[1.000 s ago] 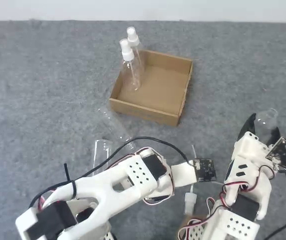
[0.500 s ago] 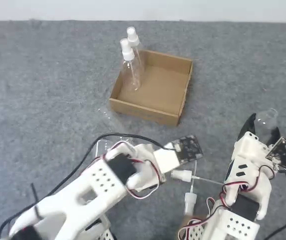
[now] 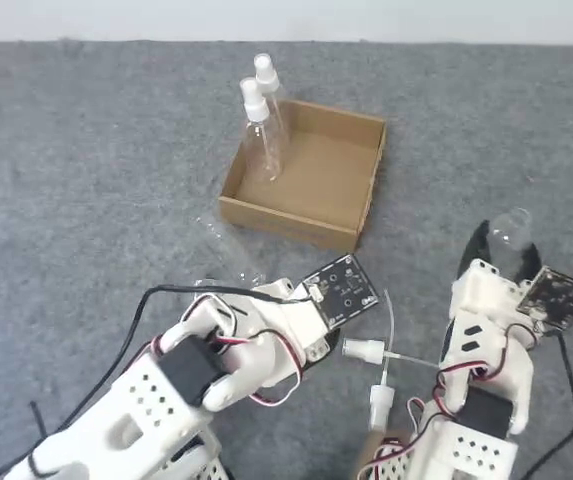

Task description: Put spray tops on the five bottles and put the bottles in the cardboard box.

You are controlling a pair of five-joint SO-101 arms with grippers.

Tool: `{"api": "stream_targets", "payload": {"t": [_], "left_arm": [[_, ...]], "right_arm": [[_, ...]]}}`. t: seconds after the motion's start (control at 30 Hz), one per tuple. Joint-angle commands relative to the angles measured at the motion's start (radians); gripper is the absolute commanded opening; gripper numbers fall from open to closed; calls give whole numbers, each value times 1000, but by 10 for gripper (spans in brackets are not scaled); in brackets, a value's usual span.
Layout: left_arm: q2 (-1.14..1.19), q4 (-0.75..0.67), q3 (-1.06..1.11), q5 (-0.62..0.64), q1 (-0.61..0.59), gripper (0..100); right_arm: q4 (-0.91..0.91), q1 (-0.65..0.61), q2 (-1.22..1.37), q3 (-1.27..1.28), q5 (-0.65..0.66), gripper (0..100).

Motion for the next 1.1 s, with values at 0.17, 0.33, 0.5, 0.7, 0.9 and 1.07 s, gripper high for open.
{"api": "stream_targets", "payload": {"t": [0.17,0.33,0.5,0.7,0.9,1.07], "left_arm": [[-176,-44,33,14,-23,11],[-296,-77,39,101,-176,11],[-384,-80,41,135,-245,11],[-502,-112,82,164,-345,11],[-657,-175,162,195,-454,11],[-764,-173,186,195,-494,11]], "right_arm": [[-13,-137,-21,0,-3,17],[-12,-177,-21,2,-3,17],[8,-245,-21,-5,49,17],[8,-331,-21,2,120,17],[8,-384,-21,2,124,17],[8,-395,-21,0,124,17]]}}
